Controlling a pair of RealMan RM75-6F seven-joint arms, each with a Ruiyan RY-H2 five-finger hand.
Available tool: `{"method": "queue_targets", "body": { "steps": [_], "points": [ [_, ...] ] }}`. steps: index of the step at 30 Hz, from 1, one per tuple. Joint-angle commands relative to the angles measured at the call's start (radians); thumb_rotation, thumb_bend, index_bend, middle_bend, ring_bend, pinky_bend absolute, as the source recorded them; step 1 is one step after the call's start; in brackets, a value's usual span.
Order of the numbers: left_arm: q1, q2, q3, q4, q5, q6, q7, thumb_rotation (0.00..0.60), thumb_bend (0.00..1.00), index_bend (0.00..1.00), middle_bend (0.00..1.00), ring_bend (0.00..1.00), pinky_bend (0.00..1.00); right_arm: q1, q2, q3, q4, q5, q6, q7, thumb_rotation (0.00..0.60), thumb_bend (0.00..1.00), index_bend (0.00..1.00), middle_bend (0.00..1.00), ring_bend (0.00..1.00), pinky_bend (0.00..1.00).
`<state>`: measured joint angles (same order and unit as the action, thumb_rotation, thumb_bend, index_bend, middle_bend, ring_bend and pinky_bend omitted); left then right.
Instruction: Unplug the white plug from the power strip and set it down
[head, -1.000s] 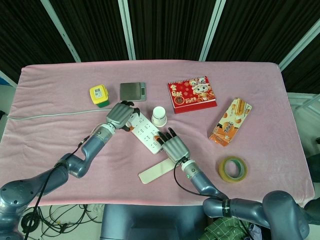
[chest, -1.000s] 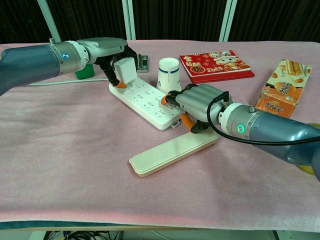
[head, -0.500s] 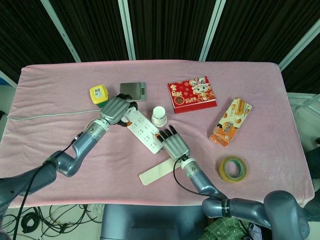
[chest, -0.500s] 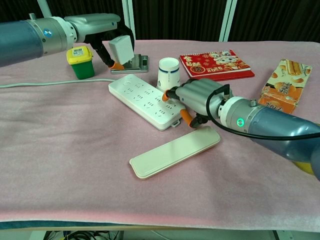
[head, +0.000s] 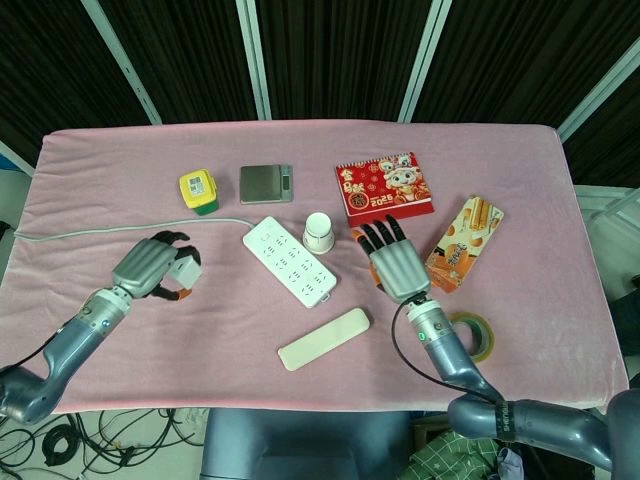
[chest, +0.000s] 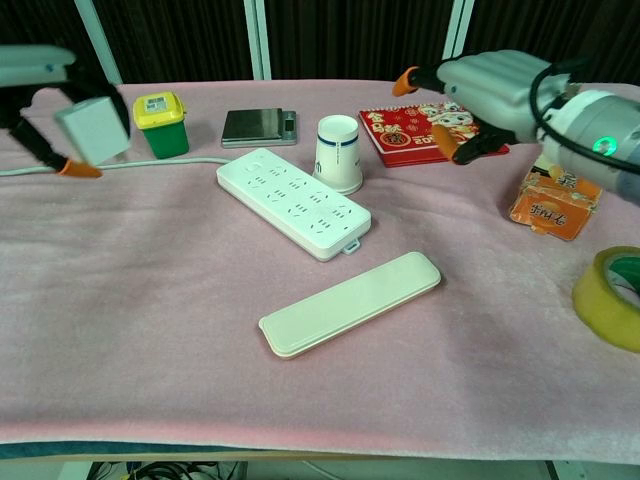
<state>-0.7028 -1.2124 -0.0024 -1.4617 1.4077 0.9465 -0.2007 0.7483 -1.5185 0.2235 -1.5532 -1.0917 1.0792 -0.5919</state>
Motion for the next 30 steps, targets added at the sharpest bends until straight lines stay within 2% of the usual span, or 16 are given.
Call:
{"method": "queue_targets", "body": {
  "steps": [1,4,6,8,10,12,18,22,24,30],
  "points": [
    [0.062,-0.004,0.059,0.043,0.032,0.037,-0.017,0.6,0.61,0.56,0.56,0.13,0.15,-0.062,0.088,-0.022,-0.082,-0.008,0.055,0.01,0.6,0.61,0.16,0.12,0.1,0.06],
    [0.102,-0.053,0.072,0.091,0.029,0.061,-0.065,0.6,0.56,0.52,0.51,0.1,0.13,-0.104,0.142,-0.038,-0.12,-0.023,0.09,0.039,0.6,0.6,0.16,0.12,0.1,0.06],
    [0.118,-0.088,0.075,0.125,0.033,0.07,-0.106,0.6,0.5,0.46,0.41,0.04,0.08,-0.132,0.178,-0.056,-0.136,-0.036,0.107,0.056,0.6,0.58,0.16,0.12,0.1,0.06],
    [0.125,-0.118,0.077,0.156,0.041,0.068,-0.146,0.6,0.38,0.38,0.31,0.01,0.02,-0.159,0.214,-0.075,-0.145,-0.047,0.122,0.071,0.6,0.53,0.15,0.12,0.1,0.05],
    [0.124,-0.14,0.078,0.182,0.051,0.061,-0.173,0.6,0.21,0.26,0.2,0.0,0.0,-0.182,0.245,-0.089,-0.149,-0.06,0.136,0.09,0.6,0.43,0.13,0.1,0.09,0.04],
    [0.121,-0.155,0.067,0.202,0.045,0.053,-0.189,0.6,0.14,0.22,0.15,0.0,0.0,-0.21,0.28,-0.1,-0.146,-0.07,0.154,0.118,0.6,0.37,0.11,0.08,0.08,0.03],
    [0.123,-0.13,0.027,0.165,0.003,0.037,-0.193,0.6,0.05,0.16,0.11,0.0,0.0,-0.28,0.35,-0.114,-0.113,-0.112,0.209,0.215,0.6,0.3,0.08,0.06,0.05,0.03],
    [0.132,-0.043,0.021,0.073,-0.015,0.035,-0.158,0.6,0.07,0.16,0.11,0.0,0.0,-0.328,0.387,-0.118,-0.089,-0.122,0.241,0.29,0.6,0.3,0.08,0.06,0.05,0.03],
    [0.153,0.005,0.01,0.018,-0.023,0.081,-0.118,0.6,0.07,0.16,0.11,0.0,0.0,-0.356,0.405,-0.119,-0.077,-0.127,0.262,0.334,0.6,0.3,0.08,0.06,0.05,0.03],
    [0.302,0.119,0.002,-0.171,-0.027,0.356,0.064,0.6,0.07,0.17,0.11,0.0,0.0,-0.459,0.446,-0.158,-0.058,-0.184,0.346,0.44,0.6,0.3,0.08,0.06,0.05,0.03]
  ]
}}
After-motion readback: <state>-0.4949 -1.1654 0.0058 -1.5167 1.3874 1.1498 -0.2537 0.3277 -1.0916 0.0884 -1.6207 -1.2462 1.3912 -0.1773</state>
